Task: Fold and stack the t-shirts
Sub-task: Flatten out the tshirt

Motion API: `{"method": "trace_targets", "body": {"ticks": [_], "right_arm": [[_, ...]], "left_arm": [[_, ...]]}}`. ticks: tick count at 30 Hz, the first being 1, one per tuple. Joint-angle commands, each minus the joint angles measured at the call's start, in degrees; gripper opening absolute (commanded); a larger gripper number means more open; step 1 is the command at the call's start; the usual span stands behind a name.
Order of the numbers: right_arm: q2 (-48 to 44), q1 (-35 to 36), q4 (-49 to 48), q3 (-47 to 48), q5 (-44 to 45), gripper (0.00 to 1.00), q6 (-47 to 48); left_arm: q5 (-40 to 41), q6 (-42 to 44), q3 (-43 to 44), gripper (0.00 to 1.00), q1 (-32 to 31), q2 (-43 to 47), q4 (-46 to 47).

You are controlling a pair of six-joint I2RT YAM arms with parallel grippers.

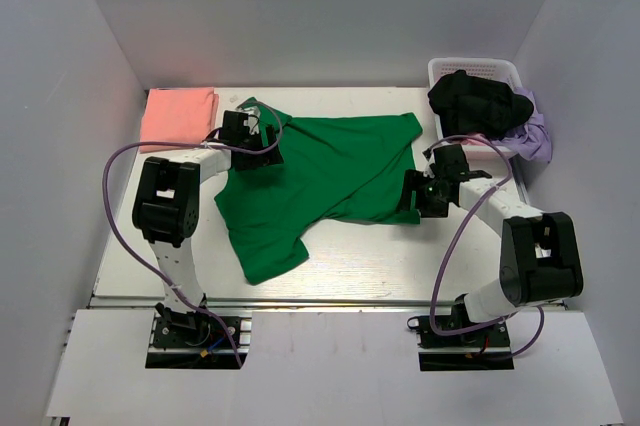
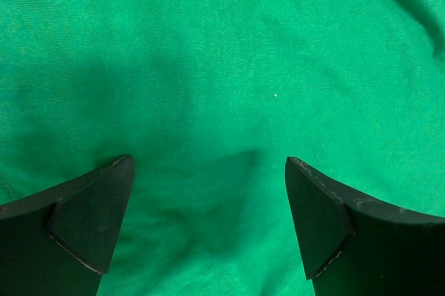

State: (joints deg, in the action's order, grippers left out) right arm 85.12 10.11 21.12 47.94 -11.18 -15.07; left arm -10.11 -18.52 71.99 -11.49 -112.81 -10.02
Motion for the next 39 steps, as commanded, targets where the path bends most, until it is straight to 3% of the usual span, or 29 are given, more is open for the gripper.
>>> {"method": "trace_targets", "body": {"ticks": [1, 8, 15, 18, 19, 20, 21, 24, 31, 39], "right_arm": [[-1.98, -0.26, 2.08, -1.1, 5.2, 0.78, 0.22], [-1.71, -0.26, 2.35, -1.88, 2.22, 0.79, 1.97], [-2.06, -0.27, -1.08, -2.33, -4.46, 0.64, 2.94], [-1.36, -0.18, -1.0, -2.42, -4.38, 0.5, 2.68], [-1.36, -0.26, -1.08, -2.5, -4.29, 0.35, 2.68], [-1.45, -0.27, -1.0, -2.5, -4.38, 0.29, 2.5], [-1.97, -0.18, -1.0, -2.33, -3.68, 0.15, 2.5], [-3.11, -0.18, -0.13, -2.5, -1.66, 0.0, 1.97], [-8.74, -0.35, 12.07, -5.66, 10.28, 0.0, -1.89], [-16.21, -0.88, 28.17, -10.23, 20.75, 0.0, -17.42]], "left_arm": [[2.29, -0.11, -2.02, 1.0, 0.15, 1.28, -3.16], [2.81, -0.11, -2.02, 1.0, 0.15, 1.28, -3.69], [2.81, -0.11, -2.55, 1.0, 0.15, 1.28, -3.68], [3.34, -0.11, -2.55, 1.0, 0.15, 1.28, -3.69], [3.34, -0.11, -2.55, 1.0, 0.15, 1.28, -3.69], [3.34, -0.11, -2.55, 1.0, 0.15, 1.28, -3.69], [3.34, -0.11, -2.55, 1.0, 0.15, 1.28, -3.69], [3.87, -0.11, -2.55, 1.0, 0.15, 1.28, -3.69], [5.97, -0.11, -1.86, 1.0, 1.2, 0.23, -6.58], [9.58, -1.16, 0.78, 1.0, 1.2, -1.71, -10.81]]}}
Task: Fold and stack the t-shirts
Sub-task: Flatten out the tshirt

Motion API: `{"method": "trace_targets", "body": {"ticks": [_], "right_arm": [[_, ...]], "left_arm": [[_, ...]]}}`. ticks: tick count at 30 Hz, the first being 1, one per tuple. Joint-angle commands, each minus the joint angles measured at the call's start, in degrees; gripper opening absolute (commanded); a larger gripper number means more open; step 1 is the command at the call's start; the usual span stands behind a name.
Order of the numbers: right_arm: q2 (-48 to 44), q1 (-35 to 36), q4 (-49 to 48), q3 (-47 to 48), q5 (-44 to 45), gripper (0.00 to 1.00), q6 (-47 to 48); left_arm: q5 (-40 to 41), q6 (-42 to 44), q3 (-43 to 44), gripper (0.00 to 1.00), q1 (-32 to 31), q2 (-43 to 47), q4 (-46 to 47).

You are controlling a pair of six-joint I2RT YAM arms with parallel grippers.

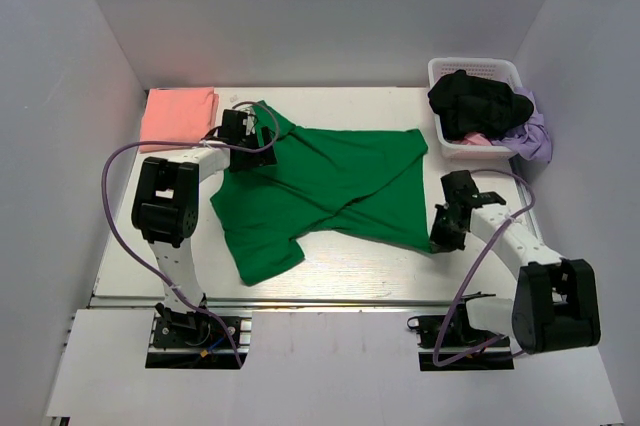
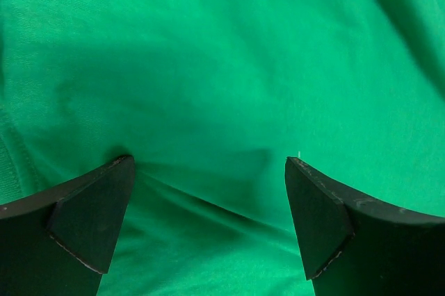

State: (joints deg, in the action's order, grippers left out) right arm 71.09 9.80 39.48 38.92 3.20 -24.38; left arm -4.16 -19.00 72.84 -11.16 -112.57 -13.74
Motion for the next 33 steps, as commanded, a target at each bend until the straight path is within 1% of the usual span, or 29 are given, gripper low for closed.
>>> {"method": "trace_targets", "body": {"ticks": [1, 2, 3, 5, 6, 8, 11, 13, 14, 16, 17, 19, 20, 22, 23, 25, 28, 31, 32, 33], "right_arm": [[-2.27, -0.57, 10.69, -1.39, 7.25, 0.0, -9.62], [-2.62, -0.66, 12.79, -0.95, 9.0, 0.0, -11.02], [-3.84, -1.1, 14.9, -0.43, 9.8, 0.0, -14.34], [-4.82, -1.45, 16.49, -0.5, 12.08, 0.0, -15.95], [-5.69, -1.8, 16.76, -0.6, 12.44, 0.0, -15.96], [-5.35, -1.98, 17.56, -0.77, 10.25, 0.0, -16.14], [-3.68, -1.89, 16.33, 0.63, 9.54, 0.15, -11.67], [-3.24, -1.81, 14.93, 2.47, 9.46, 0.31, -8.78], [-2.8, -1.8, 14.22, 3.87, 8.85, 0.35, -7.71], [-2.62, -1.63, 10.89, 5.72, 4.3, 0.45, -5.6], [-2.54, -1.89, 7.05, 6.43, 2.88, 0.51, -1.93], [-2.36, -1.54, 4.74, 8.62, -1.16, 0.52, 0.72], [-2.1, -1.37, 0.2, 9.07, -2.66, 0.53, 2.13], [-1.48, -1.28, -2.73, 10.9, -2.59, 0.53, 2.84], [-0.96, -1.1, -7.62, 11.35, -2.5, 0.53, 2.67], [1.85, -1.01, -12.3, 13.11, -2.59, 0.53, 3.02], [8.61, -0.57, -16.97, 17.41, -2.15, 0.53, 3.02], [18.61, -0.14, -20.67, 22.51, -2.15, 0.51, 1.97], [20.3, -0.22, -21.11, 23.39, -2.58, 0.51, 1.45], [24.49, 0.04, -22.25, 26.88, -2.5, 0.49, 0.92]], "left_arm": [[3.64, -0.68, -0.06, 1.0, 0.87, -2.47, -7.09], [3.64, -0.68, -0.06, 1.0, 0.87, -2.47, -7.79], [3.64, -0.68, 0.46, 1.0, 0.87, -2.47, -8.32], [3.64, -0.68, 0.46, 1.0, 0.87, -2.47, -8.32], [3.64, -0.68, 0.46, 1.0, 0.87, -2.47, -8.32], [2.85, -0.68, 0.46, 1.0, 0.87, -2.47, -8.32], [-0.13, 0.01, -0.06, 1.0, 0.87, -0.72, -6.22], [-3.37, 1.33, -0.68, 1.0, 0.87, 0.25, -4.9], [-4.44, 1.95, -1.2, 1.0, 0.87, 1.21, -4.9], [-6.63, 3.62, -1.21, 1.0, 0.18, 2.79, -4.37], [-7.17, 3.62, -1.21, 1.0, 0.17, 3.41, -4.37], [-10.24, 4.94, -1.21, 1.0, 0.17, 5.07, -3.85], [-11.12, 4.94, -1.82, 1.0, 0.17, 5.61, -2.88], [-11.74, 4.94, -1.82, 1.0, 0.17, 6.84, -2.27], [-11.74, 4.94, -1.82, 1.0, 0.17, 7.89, -2.26], [-10.43, 4.94, -0.34, 1.0, 0.17, 7.9, -2.26], [-7.53, 4.94, 2.39, 1.0, 0.17, 7.9, -3.58], [-5.43, 4.94, 6.08, 1.0, 0.17, 5.28, -5.33], [-4.55, 4.94, 8.35, 1.0, 0.17, 4.48, -5.34], [-4.02, 5.64, 9.42, 1.0, 0.17, 3.69, -6.03]]}}
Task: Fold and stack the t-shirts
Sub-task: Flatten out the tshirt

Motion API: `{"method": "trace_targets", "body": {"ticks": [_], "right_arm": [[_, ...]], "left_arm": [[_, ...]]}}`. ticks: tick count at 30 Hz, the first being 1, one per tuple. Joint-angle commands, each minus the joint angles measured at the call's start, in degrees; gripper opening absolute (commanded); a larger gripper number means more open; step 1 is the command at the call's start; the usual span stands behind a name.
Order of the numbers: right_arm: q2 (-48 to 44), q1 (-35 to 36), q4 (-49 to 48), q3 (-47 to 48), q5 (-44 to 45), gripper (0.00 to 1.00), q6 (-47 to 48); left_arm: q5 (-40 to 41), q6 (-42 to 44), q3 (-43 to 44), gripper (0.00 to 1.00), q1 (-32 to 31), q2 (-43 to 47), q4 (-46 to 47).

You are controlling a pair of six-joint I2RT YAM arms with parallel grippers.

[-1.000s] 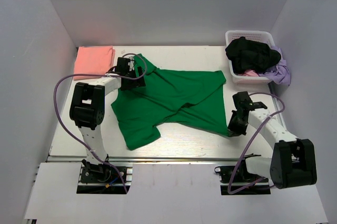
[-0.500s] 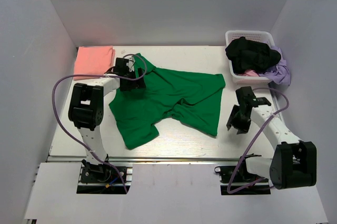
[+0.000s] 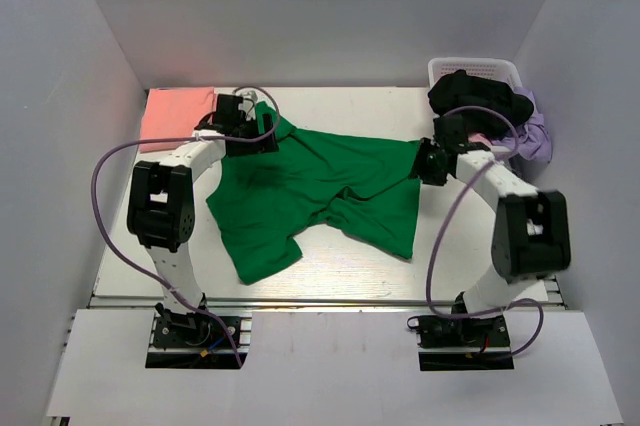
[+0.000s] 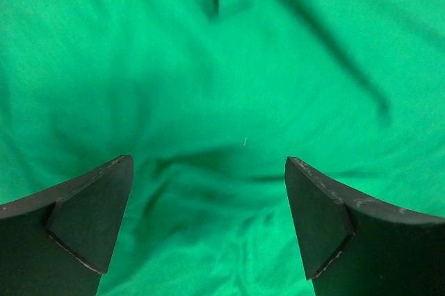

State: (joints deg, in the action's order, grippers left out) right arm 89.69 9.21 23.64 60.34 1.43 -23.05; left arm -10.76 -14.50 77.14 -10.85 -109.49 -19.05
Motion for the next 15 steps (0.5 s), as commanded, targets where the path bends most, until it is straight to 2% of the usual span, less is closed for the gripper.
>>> {"method": "trace_targets", "body": {"ticks": [1, 3, 8, 15], "right_arm": [[7.24, 0.72, -6.41, 6.62, -0.82, 0.48, -0.33], [9.61, 0.98, -6.76, 11.44, -3.53, 0.48, -0.33], [16.65, 2.12, -6.5, 15.16, -8.45, 0.44, 0.63], [16.22, 7.83, -8.61, 14.46, -20.49, 0.44, 19.78]], "left_arm": [[3.11, 1.14, 6.17, 1.0, -0.13, -0.27, -1.42], [3.12, 1.67, 9.15, 1.0, -0.13, -3.09, -1.95], [5.74, 3.33, 14.69, 1.0, -0.13, -8.71, -2.57], [5.41, 7.38, 19.45, 0.91, -0.66, -13.99, -3.19]]}}
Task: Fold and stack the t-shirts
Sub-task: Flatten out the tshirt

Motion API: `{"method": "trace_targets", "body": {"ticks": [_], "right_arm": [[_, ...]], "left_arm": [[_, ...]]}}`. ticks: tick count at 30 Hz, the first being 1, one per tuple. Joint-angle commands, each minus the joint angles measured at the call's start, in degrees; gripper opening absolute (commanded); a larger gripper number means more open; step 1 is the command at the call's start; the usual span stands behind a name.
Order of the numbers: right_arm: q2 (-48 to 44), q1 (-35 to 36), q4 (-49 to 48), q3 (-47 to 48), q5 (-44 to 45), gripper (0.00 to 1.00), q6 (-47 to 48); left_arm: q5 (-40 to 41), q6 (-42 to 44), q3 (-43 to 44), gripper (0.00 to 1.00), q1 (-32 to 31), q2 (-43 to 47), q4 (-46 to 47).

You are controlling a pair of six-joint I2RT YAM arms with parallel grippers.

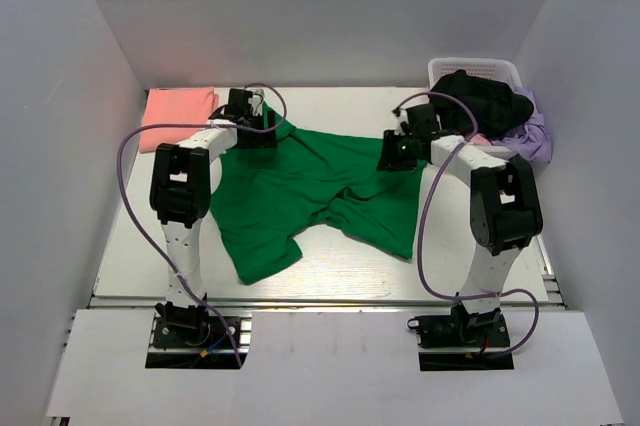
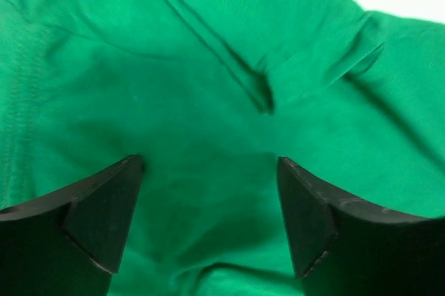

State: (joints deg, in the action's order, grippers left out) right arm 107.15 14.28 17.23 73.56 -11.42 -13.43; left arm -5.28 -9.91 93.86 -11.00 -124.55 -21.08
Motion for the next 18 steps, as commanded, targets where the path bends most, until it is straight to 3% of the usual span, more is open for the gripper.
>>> {"method": "trace_targets", "body": {"ticks": [1, 3, 4, 6, 7, 10, 18], "right_arm": [[-1.68, 4.07, -1.94, 1.24, -9.74, 0.44, 13.14], [-1.69, 5.84, -1.85, 1.5, -11.07, 0.44, 16.67], [-1.68, 7.24, -1.85, 1.59, -12.47, 0.44, 19.38], [-0.81, 8.83, -0.98, 2.2, -14.06, 0.46, 20.72], [-0.37, 10.31, -0.28, 2.64, -14.94, 0.46, 22.73], [0.77, 12.25, 2.27, 3.6, -13.63, 0.47, 26.52], [1.74, 15.68, 1.13, 4.3, -2.12, 0.5, 28.28]], "left_arm": [[-0.08, 2.79, 2.21, 0.86, -0.51, 1.07, -0.55], [-0.08, 2.79, 1.5, 0.76, -0.51, 1.07, -0.54], [-0.6, 2.79, 1.5, 0.61, -0.51, 1.07, -0.54], [-0.61, 2.79, 0.97, 0.41, -0.51, 1.07, -0.54], [-0.61, 2.79, 0.36, 0.24, -0.51, 1.07, -0.54], [0.53, 2.79, -0.17, 0.03, -0.51, 1.59, -0.54], [0.53, 2.79, -2.1, 0.0, -0.51, 3.52, 1.57]]}}
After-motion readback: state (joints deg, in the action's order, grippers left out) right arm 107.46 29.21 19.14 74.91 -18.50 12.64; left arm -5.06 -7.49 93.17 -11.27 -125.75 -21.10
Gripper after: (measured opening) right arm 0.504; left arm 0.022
